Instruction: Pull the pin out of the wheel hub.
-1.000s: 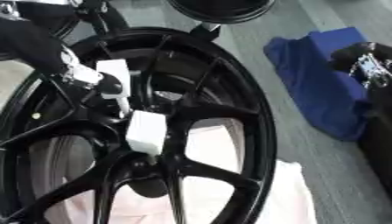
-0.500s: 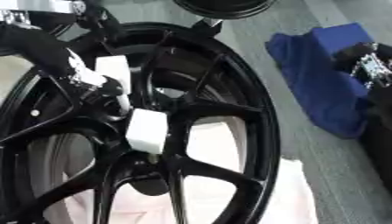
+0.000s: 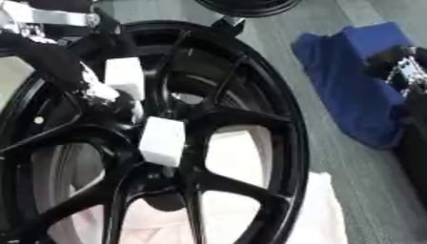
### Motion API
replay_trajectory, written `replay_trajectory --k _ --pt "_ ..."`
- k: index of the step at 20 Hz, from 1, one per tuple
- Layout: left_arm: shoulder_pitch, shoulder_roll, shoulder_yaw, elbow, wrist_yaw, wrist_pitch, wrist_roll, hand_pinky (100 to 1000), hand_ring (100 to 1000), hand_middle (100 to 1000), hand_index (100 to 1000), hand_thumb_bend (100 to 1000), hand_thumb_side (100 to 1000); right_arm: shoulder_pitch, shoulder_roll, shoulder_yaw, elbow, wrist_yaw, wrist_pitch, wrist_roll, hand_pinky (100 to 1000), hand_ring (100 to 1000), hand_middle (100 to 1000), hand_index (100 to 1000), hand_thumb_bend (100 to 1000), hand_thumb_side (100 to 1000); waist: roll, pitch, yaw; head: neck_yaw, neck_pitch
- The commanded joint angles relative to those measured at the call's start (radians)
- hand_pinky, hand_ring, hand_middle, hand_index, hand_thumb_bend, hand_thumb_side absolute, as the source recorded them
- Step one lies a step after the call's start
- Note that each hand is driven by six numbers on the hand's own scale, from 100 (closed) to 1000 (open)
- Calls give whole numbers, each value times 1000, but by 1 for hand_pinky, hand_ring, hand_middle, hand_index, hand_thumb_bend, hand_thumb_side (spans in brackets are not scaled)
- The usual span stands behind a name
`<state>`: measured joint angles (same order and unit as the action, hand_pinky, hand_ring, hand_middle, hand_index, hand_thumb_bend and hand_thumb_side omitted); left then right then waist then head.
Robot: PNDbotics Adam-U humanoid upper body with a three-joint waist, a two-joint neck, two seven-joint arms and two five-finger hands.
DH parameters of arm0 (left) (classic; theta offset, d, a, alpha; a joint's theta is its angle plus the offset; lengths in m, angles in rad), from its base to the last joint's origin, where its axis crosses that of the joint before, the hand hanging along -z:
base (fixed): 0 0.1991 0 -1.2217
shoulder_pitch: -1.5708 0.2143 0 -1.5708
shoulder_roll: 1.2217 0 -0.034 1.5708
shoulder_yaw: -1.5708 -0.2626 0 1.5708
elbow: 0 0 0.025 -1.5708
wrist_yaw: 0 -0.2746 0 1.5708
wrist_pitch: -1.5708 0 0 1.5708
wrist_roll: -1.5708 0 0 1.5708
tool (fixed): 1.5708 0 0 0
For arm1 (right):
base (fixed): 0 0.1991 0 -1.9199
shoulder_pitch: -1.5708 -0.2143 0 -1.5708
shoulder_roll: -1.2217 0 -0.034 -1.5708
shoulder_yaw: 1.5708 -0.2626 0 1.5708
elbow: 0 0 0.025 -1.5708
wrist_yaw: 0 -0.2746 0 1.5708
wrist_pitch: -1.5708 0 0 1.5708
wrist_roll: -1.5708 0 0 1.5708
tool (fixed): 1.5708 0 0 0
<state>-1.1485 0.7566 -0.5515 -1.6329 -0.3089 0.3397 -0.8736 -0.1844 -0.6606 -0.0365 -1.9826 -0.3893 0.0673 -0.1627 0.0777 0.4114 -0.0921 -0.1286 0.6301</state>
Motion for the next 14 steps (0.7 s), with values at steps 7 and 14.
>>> replay_trajectory --k 7,14 --pt "-19 7 -1 -18 39 44 -33 889 686 611 771 507 454 -4 -8 -7 -17 -2 11 -13 840 689 639 626 100 576 -7 -18 -2 6 -8" --pt "-21 5 -5 -16 42 22 -33 873 668 589 746 396 386 -4 -8 -9 -17 -4 15 -19 839 690 637 626 100 576 -6 -23 -2 7 -9"
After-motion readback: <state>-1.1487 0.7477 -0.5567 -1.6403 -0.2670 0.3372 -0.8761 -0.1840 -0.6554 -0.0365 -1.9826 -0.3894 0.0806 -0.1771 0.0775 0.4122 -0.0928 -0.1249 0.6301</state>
